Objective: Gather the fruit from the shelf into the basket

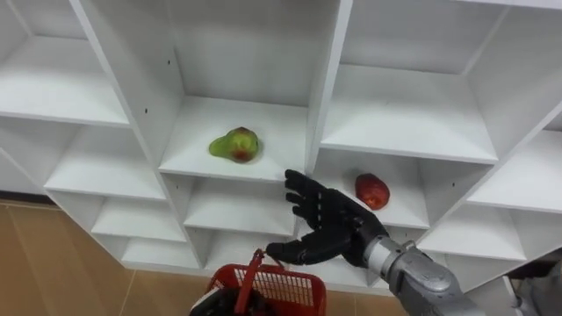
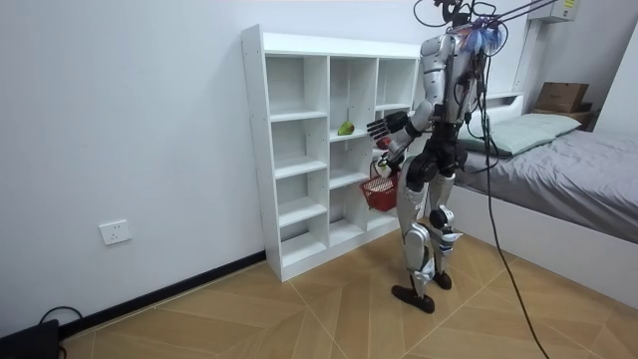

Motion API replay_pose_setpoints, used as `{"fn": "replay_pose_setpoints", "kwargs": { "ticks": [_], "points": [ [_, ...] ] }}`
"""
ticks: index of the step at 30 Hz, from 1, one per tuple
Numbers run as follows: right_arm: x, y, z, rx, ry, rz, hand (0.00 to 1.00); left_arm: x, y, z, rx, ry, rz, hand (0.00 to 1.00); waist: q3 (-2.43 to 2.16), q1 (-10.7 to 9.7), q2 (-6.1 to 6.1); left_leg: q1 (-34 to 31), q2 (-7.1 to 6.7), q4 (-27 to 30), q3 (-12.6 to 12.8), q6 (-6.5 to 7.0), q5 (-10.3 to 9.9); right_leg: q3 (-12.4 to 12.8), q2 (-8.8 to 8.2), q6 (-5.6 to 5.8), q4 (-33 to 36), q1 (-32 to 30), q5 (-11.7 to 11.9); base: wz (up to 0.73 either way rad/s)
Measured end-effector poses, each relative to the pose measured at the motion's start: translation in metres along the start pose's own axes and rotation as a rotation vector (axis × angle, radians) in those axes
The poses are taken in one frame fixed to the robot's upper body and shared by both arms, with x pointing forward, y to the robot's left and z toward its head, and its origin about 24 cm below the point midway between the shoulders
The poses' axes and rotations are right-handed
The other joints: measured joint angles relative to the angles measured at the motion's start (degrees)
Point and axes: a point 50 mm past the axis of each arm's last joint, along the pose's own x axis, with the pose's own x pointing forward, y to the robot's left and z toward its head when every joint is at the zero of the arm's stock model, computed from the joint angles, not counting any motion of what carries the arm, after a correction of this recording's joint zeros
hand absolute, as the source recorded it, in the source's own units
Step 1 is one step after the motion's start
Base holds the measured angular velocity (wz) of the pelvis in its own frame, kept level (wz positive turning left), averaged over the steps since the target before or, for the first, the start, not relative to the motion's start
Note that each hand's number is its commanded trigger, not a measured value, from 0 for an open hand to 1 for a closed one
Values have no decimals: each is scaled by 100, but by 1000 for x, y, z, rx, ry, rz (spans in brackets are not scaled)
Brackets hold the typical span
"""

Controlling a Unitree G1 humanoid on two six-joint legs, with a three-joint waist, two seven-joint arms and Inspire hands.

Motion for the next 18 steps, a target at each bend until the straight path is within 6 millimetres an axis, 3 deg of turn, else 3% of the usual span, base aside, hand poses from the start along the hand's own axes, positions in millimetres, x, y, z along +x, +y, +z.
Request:
{"fn": "replay_pose_setpoints", "kwargs": {
  "ticks": [3, 8, 18],
  "points": [
    [0, 1, 5, -11, -21, 4, 0, -1, 6, -8, -18, 29, 26, 100, 8, 9, 14, 2, -2, 0, 1, 1, 1, 11, 1, -1, -1, 16, 1, 0],
    [0, 3, 13, -69, -36, 9, 0, -4, 9, -16, -28, 59, 37, 100, 73, 14, 121, 50, 11, -42, 25, 0, -2, 6, 8, -5, -2, 80, 3, 0],
    [-6, 10, 41, -161, -133, 92, 0, -7, 17, -26, -63, 82, 70, 100, 36, 127, 199, 109, 10, -13, 27, -1, -1, 7, 8, -6, -21, 118, 4, 0]
  ]
}}
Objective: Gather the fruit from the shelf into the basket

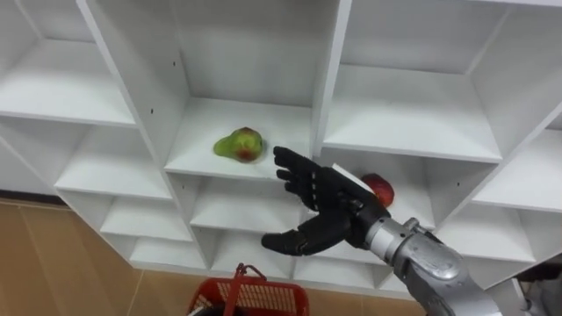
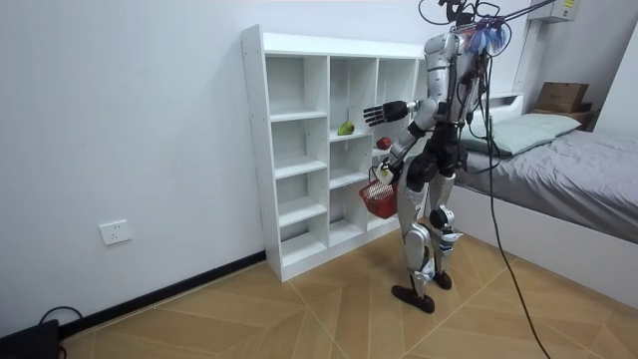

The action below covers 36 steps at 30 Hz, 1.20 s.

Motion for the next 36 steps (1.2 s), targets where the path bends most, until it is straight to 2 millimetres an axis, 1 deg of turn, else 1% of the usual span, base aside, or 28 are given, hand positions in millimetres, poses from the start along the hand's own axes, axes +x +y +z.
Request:
{"fn": "replay_pose_setpoints", "kwargs": {
  "ticks": [2, 7, 9, 11, 12, 14, 16, 19, 23, 25, 27, 28, 30, 32, 36],
  "points": [
    [0, 1, 4, -9, -17, 17, 0, -1, 3, -4, -13, 13, 14, 100, -1, 2, 1, 27, -1, -2, 0, 0, 0, -11, -3, 0, -1, 35, 0, 0],
    [0, 2, 5, -15, -16, 38, 0, -1, 7, -8, -29, 18, 41, 100, -10, 16, -5, 30, 0, -64, 13, 0, -1, -7, 0, 1, 0, 50, 0, 0],
    [0, 2, 6, -20, -18, 52, 0, -1, 7, -10, -30, 19, 48, 100, -19, 30, -6, 31, 0, -82, 29, 0, 0, 5, 2, 0, 2, 34, 0, -4],
    [0, 3, 6, -23, -17, 63, 0, -1, 9, -12, -38, 25, 56, 100, -45, 49, -8, 32, 0, -90, 41, -1, 1, 25, 5, -1, 3, 22, 0, -4],
    [0, 3, 6, -25, -16, 65, 0, -1, 9, -12, -40, 27, 58, 100, -48, 59, -10, 33, 0, -88, 48, -1, 1, 29, 5, -1, 4, 18, 1, -7],
    [0, 3, 6, -39, -10, 74, 0, -1, 11, -13, -53, 31, 68, 100, -55, 142, -24, 34, 0, -83, 70, -1, 2, 61, 10, 0, 5, -9, 1, -6],
    [0, 5, 5, -49, -3, 78, 0, -1, 12, -15, -76, 34, 85, 100, -61, 165, -33, 34, -1, -90, 67, -1, 2, 57, 9, 0, 2, -9, 1, 0],
    [1, 5, 5, -63, 3, 85, 0, -2, 14, -16, -89, 37, 102, 100, -55, 179, -44, 31, -4, -108, 54, -1, 2, 58, 8, 1, -8, -9, 1, 0],
    [4, 4, 9, -105, 8, 82, 0, 0, 14, -17, -93, 48, 115, 100, -23, 178, -34, 21, -3, -118, 43, -1, 2, 5, 5, 3, -8, -10, 0, 2],
    [4, 4, 9, -122, 14, 78, 0, 1, 15, -19, -108, 60, 127, 100, -23, 181, -36, 18, -4, -127, 27, -2, 1, -6, 8, 4, -8, -14, 0, 2],
    [5, 6, 13, -154, 6, 73, 0, 2, 16, -20, -117, 64, 132, 100, -8, 183, -12, 15, -5, -129, -4, -2, 1, -5, 10, 4, -8, -15, 0, 0],
    [5, 7, 16, -178, 0, 68, 0, 2, 16, -19, -121, 60, 131, 100, -5, 190, -6, 19, -6, -130, 21, -2, 1, 11, 11, 4, -7, -15, 0, 0],
    [6, 7, 21, -257, 6, 41, 0, 2, 15, -19, -125, 53, 130, 100, 0, 217, 0, 27, -6, -134, 36, -2, 1, 46, 13, 5, -8, -23, -1, -5],
    [5, 7, 29, -385, 14, -3, 0, 3, 14, -18, -124, 49, 128, 100, 1, 308, 2, 24, -7, -135, 55, -2, 1, 46, 12, 5, -11, -33, -1, -4],
    [4, 5, 38, -519, 19, -67, 0, 3, 16, -17, -111, 42, 135, 100, -4, 411, -7, 17, -7, -142, 30, -2, 1, 35, 11, 5, -12, -39, -1, 0]
  ]
}}
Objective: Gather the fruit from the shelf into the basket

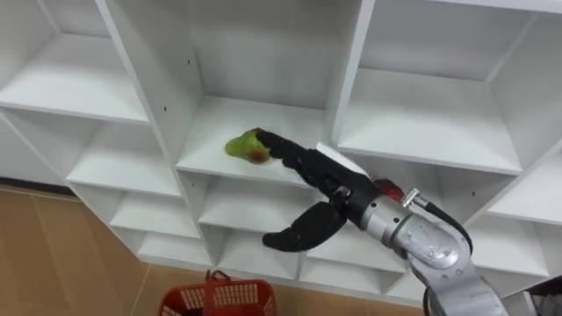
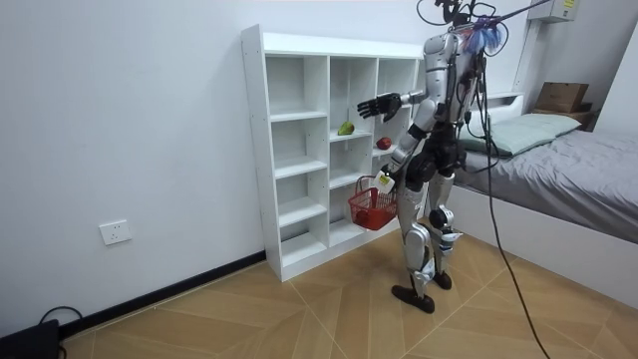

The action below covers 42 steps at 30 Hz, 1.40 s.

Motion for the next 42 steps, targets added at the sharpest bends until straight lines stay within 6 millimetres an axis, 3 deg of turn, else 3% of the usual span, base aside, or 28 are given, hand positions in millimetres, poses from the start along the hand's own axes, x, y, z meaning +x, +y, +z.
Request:
{"fn": "replay_pose_setpoints", "kwargs": {
  "ticks": [5, 15, 21, 27, 32, 42],
  "points": [
    [4, -8, 5, -159, 35, -58, 0, 0, 0, 0, 14, -11, 3, 100, -21, 92, -39, 13, 2, 0, 24, -1, 2, 39, 3, 0, 7, 5, 0, 0],
    [9, -11, 13, -210, 13, -114, 0, -3, 5, -1, 12, -31, 43, 100, -11, 109, -281, -2, -4, 3, -43, -1, 3, -49, -4, 0, 9, 18, 0, 2],
    [11, -16, 18, -243, -3, -142, 0, -4, 6, 2, 13, -56, 36, 100, 52, 242, -321, -32, -2, -12, -78, -8, 7, -69, -1, 0, 7, 10, 0, 1],
    [18, -29, 33, -355, -33, -230, 0, -4, 5, 4, 25, -65, 19, 100, 34, 396, -349, -65, -7, 35, -118, -8, 10, -225, -18, 0, -6, 21, 1, 7],
    [24, -31, 26, -389, 9, -236, 0, -4, 4, 4, 17, -68, 18, 100, 48, 410, -330, -89, -52, 38, -294, 17, 28, -379, -69, 5, -15, 35, -2, 14],
    [35, -41, 15, -482, 108, -264, 0, -4, 3, 6, 13, -73, 12, 100, 63, 550, -356, -195, -93, 38, -412, 44, 68, -528, -115, 15, -15, 28, -7, 7]
  ]
}}
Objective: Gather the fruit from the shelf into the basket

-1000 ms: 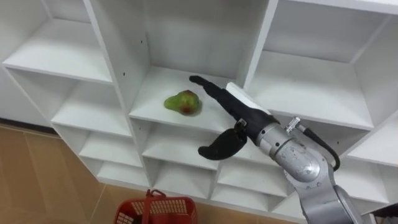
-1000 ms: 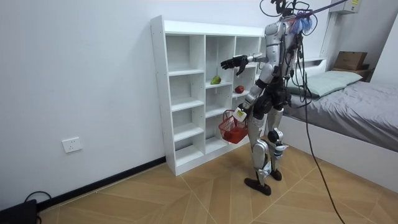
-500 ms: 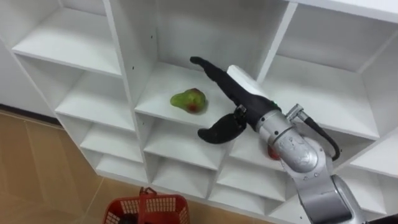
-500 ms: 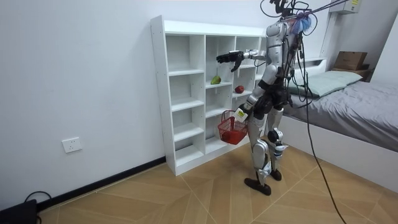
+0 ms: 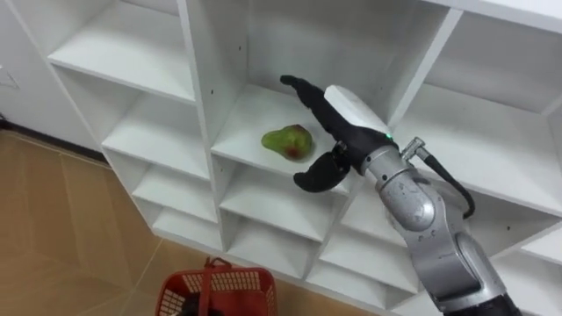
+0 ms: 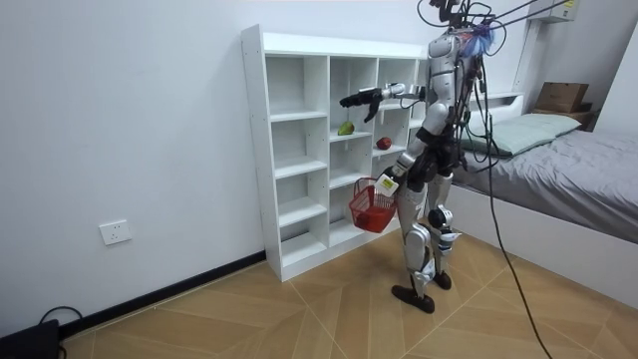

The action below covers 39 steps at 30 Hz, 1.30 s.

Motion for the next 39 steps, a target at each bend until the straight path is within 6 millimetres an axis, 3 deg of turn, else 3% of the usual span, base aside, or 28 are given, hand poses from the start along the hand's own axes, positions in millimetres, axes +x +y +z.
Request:
{"fn": "replay_pose_setpoints", "kwargs": {
  "ticks": [11, 19, 23, 28, 35, 39],
  "points": [
    [20, -7, -15, -107, 108, -32, 0, 1, -1, 5, 0, 1, -6, 100, 0, 149, -66, -86, -33, -5, -191, -5, 63, -85, -13, 7, 2, -13, -4, 7],
    [19, -11, -23, -143, 135, -65, 0, 2, 1, 6, -9, 5, -7, 100, -14, 182, -133, -187, -74, 2, -297, 14, 90, -167, -48, 18, 4, -81, -11, 7],
    [25, -11, -28, -176, 163, -53, 0, 2, 1, 10, -13, -4, -14, 100, 8, 313, -217, -205, -76, 3, -302, 9, 106, -173, -51, 18, 0, -107, -11, 0],
    [28, -9, -35, -184, 192, -54, 0, 3, 2, 12, -25, -12, -14, 100, 12, 334, -247, -341, -98, 68, -371, 23, 117, -274, -89, 19, 13, -173, -11, 9],
    [32, -3, -49, -196, 239, -23, 0, 4, 3, 18, -16, -31, -12, 100, 72, 358, -343, -519, -125, 121, -455, 29, 170, -331, -108, 17, 17, -293, -10, 6],
    [33, -2, -51, -201, 237, -24, 0, 5, 2, 19, -15, -36, -13, 100, 73, 398, -348, -599, -124, 151, -462, 30, 170, -330, -107, 13, 21, -356, -8, 0]
  ]
}}
